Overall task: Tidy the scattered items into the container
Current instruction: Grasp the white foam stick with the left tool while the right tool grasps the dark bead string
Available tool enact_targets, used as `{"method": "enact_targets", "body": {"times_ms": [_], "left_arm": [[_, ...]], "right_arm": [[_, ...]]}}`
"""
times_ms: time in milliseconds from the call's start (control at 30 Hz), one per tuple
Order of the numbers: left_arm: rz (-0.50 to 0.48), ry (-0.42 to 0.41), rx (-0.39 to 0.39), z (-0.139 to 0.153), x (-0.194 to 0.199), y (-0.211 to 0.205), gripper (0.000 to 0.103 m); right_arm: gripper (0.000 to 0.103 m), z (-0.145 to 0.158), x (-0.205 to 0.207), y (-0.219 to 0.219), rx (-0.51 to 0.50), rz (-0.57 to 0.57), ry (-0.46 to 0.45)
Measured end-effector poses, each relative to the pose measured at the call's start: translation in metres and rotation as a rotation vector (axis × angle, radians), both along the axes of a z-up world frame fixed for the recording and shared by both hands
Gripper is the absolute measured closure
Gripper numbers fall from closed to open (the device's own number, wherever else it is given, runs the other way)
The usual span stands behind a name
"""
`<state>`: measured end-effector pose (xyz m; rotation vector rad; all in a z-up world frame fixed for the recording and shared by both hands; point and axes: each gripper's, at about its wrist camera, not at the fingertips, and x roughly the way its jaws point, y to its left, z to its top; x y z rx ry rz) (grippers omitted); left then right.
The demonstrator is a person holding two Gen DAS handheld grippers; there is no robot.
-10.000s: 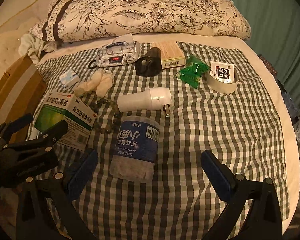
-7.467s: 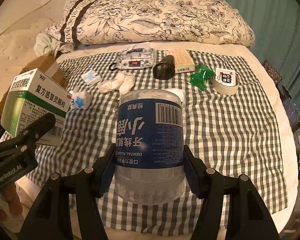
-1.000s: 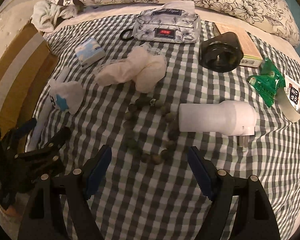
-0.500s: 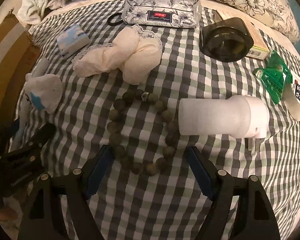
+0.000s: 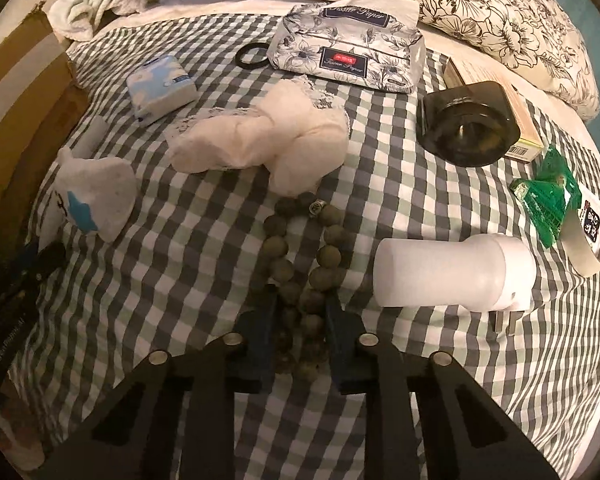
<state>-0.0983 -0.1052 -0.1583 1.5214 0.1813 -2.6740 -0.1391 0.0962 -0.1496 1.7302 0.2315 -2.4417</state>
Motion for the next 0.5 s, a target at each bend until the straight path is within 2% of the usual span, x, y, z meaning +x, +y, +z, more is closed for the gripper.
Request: {"method": "enact_targets", "body": {"times_ms": [33,100,200,333,500], "left_arm": [[0.001,0.002,-0.001,0.001,0.002,0.001,0.091],[0.006,0.006,0.006,0.003,0.004,0.001,0.096],[0.016,0.011,0.022,0.007,0.009,-0.002,0.098],[0.038,0.026,0.037,0.015,0.017,-0.004,0.099],[0.024,0.040,0.006,0.028,0.030,0.007,0.099]], "right_arm": [[0.092,0.001,0.001,0.002,-0.012,0.000,-0.006],[0.092,0.003,0.004,0.003,-0.016,0.002,-0.006],[0.092,0.008,0.010,0.007,-0.040,0.002,-0.008],[0.092,0.013,0.018,0.013,-0.061,-0.012,-0.010],[0.092,0.022,0.025,0.017,-0.076,-0.016,0.000]]}}
